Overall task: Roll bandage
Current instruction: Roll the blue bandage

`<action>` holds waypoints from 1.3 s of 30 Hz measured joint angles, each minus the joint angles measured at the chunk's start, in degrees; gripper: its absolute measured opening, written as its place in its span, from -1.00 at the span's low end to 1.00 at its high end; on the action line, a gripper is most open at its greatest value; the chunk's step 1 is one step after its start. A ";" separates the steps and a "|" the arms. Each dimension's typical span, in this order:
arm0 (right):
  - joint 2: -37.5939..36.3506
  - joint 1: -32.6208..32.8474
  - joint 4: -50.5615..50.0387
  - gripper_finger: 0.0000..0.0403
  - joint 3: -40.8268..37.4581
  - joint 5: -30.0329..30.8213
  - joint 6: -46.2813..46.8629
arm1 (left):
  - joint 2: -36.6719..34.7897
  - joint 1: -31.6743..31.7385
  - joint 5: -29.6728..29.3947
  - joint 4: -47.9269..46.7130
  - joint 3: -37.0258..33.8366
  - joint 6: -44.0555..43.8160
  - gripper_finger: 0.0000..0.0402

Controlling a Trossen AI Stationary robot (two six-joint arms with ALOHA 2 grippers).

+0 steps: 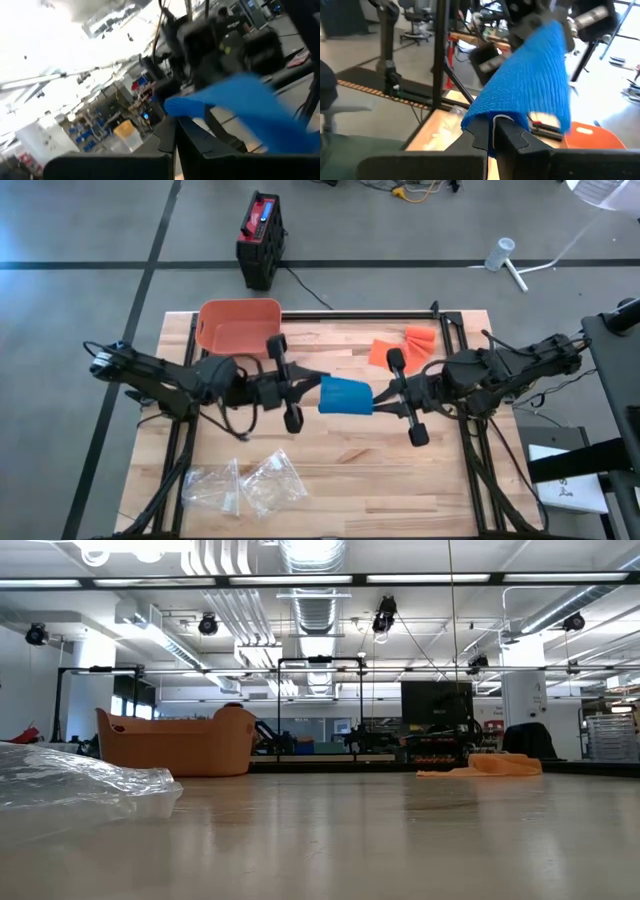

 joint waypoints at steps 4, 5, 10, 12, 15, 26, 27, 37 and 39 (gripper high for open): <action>0.02 -0.07 -0.79 -0.99 -0.03 2.50 0.02 | -1.13 -2.74 0.00 -0.09 -0.01 3.66 -1.00; 0.04 -0.11 -0.81 -0.99 -0.03 3.13 0.05 | -1.51 -3.34 0.00 -0.18 -0.02 4.29 -1.00; 0.44 -0.13 -1.00 -0.99 -0.10 3.33 0.35 | -2.53 -4.87 0.02 0.04 -0.02 5.25 -1.00; 1.00 -0.13 -0.98 -0.99 -0.14 3.32 0.36 | -2.61 -4.90 0.02 0.40 -0.01 5.70 -1.00; 1.80 -0.13 -0.96 -0.99 -0.20 3.30 0.69 | -2.66 -4.90 0.02 0.19 -0.02 5.88 -1.00; 0.44 0.33 0.44 -0.99 0.31 3.39 -1.92 | -6.35 -5.27 -4.35 -16.28 -0.17 -0.03 -0.94; 0.19 0.47 0.41 -0.99 0.35 3.39 -2.62 | -7.29 -5.21 -4.82 -18.24 -0.49 -1.76 -0.90; -0.11 0.16 6.03 -0.99 1.17 5.32 -5.96 | -11.82 -3.26 0.37 -3.40 -18.72 -8.61 -0.50; -0.07 -0.17 6.02 -0.99 1.17 7.87 -7.49 | -11.10 -3.13 1.77 3.47 -22.22 -8.27 -0.43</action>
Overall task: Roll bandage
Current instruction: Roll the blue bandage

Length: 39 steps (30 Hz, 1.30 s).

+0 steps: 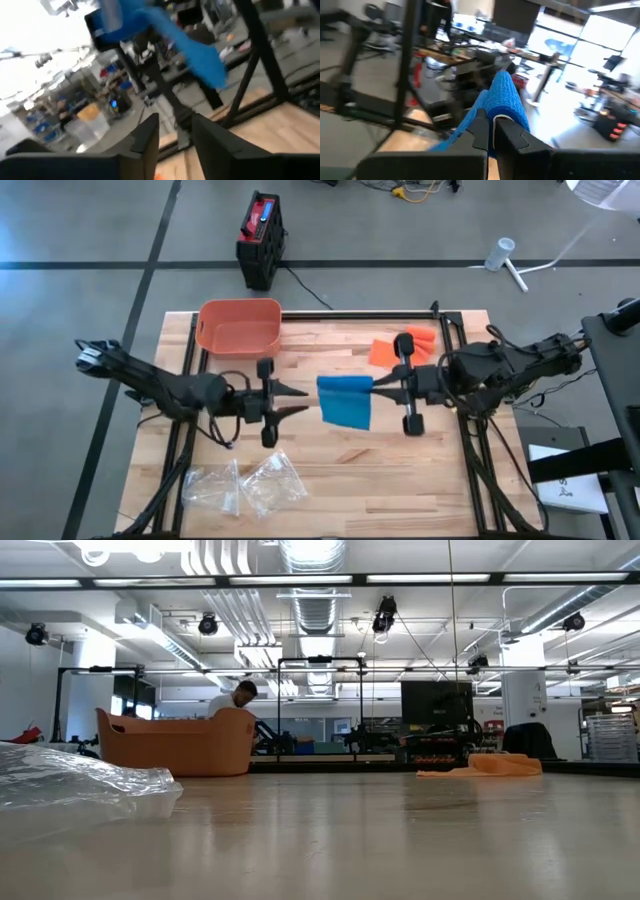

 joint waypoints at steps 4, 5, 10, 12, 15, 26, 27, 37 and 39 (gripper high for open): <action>0.02 -0.47 0.80 -0.99 0.37 2.59 1.16 | 0.92 0.00 -3.58 9.77 -5.14 12.06 -0.30; 0.02 -0.58 0.83 -0.99 0.68 3.91 2.83 | 1.27 0.00 -4.63 12.37 -6.08 16.17 -0.27; 0.02 -1.46 0.73 -0.99 0.73 9.00 10.41 | 4.33 0.08 -4.55 24.62 -8.72 44.78 -0.18; 0.05 -1.84 0.55 -0.99 0.61 9.10 12.83 | 6.06 0.16 -4.30 25.96 -8.74 56.91 -0.16; 0.26 -2.37 1.00 -0.99 0.61 8.88 14.72 | 9.02 0.82 -4.55 26.66 -7.54 71.71 -0.12; 0.37 -2.47 0.59 -0.99 0.56 8.38 14.85 | 17.00 1.08 -9.26 32.08 0.54 99.70 -0.13; 0.37 -2.49 0.55 -0.99 0.57 8.38 14.85 | 17.47 1.14 -9.27 31.27 1.30 100.98 -0.14; 0.37 -2.47 -0.62 -0.99 0.55 5.39 15.82 | 19.60 2.99 -9.37 28.74 4.63 104.76 -0.12; 0.37 -2.47 -0.65 -0.99 0.55 5.34 15.83 | 19.46 3.13 -10.40 28.42 4.63 104.70 -0.11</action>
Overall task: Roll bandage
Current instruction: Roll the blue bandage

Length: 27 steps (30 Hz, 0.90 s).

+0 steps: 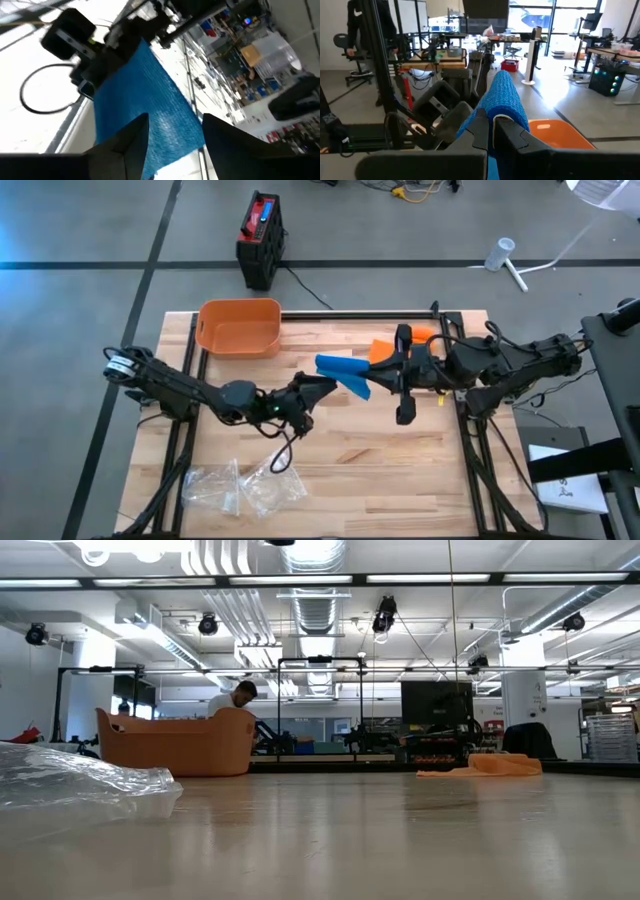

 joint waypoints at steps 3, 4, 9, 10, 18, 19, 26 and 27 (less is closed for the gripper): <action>-0.05 0.00 0.13 -0.99 0.00 -0.02 -0.02 | 0.02 -0.02 -0.98 -0.68 -0.04 -0.15 -0.13; -0.16 0.00 0.07 -0.99 0.00 -0.03 -0.02 | 0.02 -0.02 -0.98 -0.74 -0.04 -0.34 -0.13; -0.39 0.00 0.61 -0.99 0.00 -0.13 -0.02 | 0.01 -0.09 -0.99 -1.07 -0.09 -1.33 -0.16; -0.39 0.00 0.68 -0.99 0.00 -0.20 0.01 | 0.01 -0.09 -0.98 -1.05 -0.09 -1.30 -0.16; -0.39 0.02 1.57 -0.99 0.00 -3.00 1.58 | 0.01 -0.09 2.09 -1.05 -0.09 -0.03 -0.09; -0.39 0.00 1.55 -0.99 0.00 -2.98 1.62 | 0.01 -0.09 2.76 -1.01 -0.09 0.15 -0.09; -0.37 0.00 1.23 -0.99 0.00 -2.50 1.52 | 0.01 -0.10 4.60 -0.89 -0.09 0.30 -0.16; -0.37 0.00 0.99 -0.99 0.00 -2.49 1.49 | 0.02 -0.07 4.95 -0.86 -0.09 0.54 -0.18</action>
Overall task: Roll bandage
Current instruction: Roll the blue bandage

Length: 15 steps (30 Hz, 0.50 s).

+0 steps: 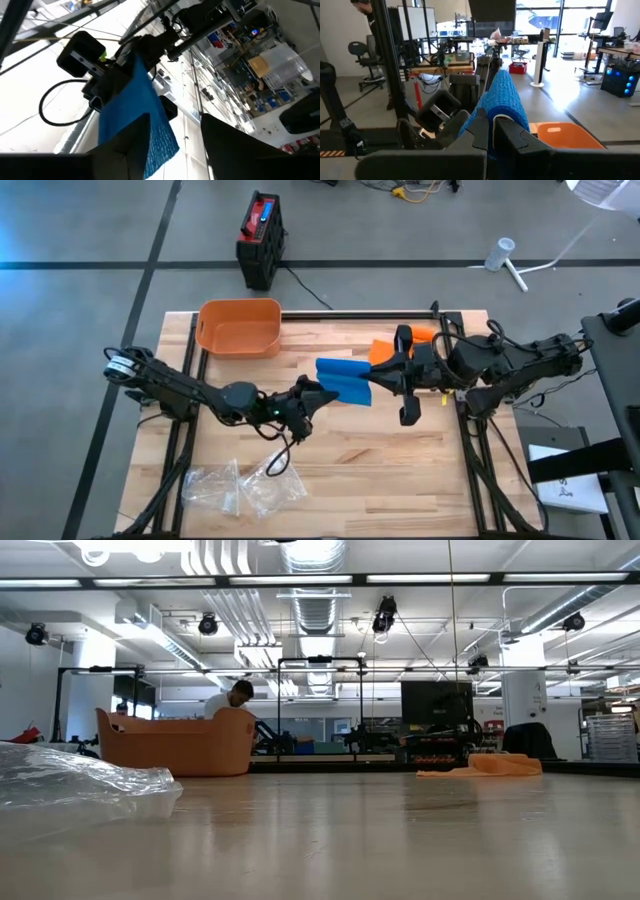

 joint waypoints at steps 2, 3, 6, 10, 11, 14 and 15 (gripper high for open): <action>0.00 0.00 -1.09 -0.99 0.00 0.17 -0.35 | 0.00 0.00 0.31 0.01 0.00 0.56 -0.21; 0.00 0.00 -1.87 -0.99 0.00 0.70 -0.77 | -0.02 0.00 0.32 -0.01 0.00 0.60 -0.23; 0.02 -0.02 -3.36 -0.99 -0.11 3.10 -1.97 | 0.00 0.00 0.36 -0.04 0.00 -0.16 -0.28; 0.02 -0.04 -3.78 -0.99 -0.13 3.88 -2.57 | 0.05 0.04 0.41 -0.21 0.00 -1.53 -0.42; 0.02 -0.04 -3.86 -0.99 -0.13 4.46 -3.25 | 0.05 0.04 0.41 -0.21 0.00 -2.66 -0.47; 0.02 -0.04 -4.15 -0.99 -0.17 5.14 -4.98 | 0.05 0.04 0.39 -0.45 0.00 -10.11 -0.68; 0.02 -0.04 -4.29 -0.99 -0.19 5.20 -5.70 | 0.07 0.04 0.30 -0.50 0.00 -12.89 -0.77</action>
